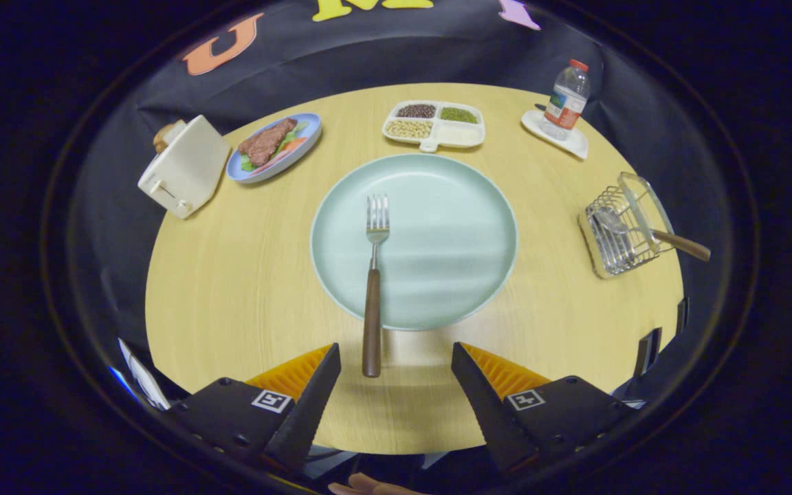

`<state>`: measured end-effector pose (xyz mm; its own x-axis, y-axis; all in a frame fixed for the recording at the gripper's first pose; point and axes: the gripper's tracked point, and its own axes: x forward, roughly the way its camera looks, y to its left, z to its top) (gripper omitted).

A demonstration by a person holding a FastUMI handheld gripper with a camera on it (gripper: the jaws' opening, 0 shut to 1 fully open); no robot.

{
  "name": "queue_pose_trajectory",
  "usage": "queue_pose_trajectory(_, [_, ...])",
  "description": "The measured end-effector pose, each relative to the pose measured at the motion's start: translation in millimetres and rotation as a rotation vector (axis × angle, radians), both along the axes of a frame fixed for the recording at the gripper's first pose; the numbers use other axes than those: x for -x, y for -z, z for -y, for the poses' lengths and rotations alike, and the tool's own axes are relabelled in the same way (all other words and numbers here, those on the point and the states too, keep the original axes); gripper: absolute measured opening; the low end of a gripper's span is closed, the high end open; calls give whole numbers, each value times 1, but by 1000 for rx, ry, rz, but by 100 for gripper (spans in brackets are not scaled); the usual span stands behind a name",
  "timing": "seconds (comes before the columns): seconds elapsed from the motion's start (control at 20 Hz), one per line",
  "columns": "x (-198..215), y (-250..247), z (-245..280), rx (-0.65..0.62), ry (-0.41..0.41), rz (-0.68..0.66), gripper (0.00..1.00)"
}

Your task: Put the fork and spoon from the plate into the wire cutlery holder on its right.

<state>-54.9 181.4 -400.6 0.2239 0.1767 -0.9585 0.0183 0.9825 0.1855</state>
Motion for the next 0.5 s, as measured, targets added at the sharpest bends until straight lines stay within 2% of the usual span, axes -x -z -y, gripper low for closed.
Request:
queue_pose_trajectory(0.25, [-8, 19, -16, -9, -8, -33, 94])
queue_pose_trajectory(0.35, [-11, 25, -16, 5, 17, -48, 86])
queue_pose_trajectory(0.45, [-11, 26, -23, -12, 33, -56, 68])
queue_pose_trajectory(0.5, [-12, 27, -22, 4, 26, -53, 52])
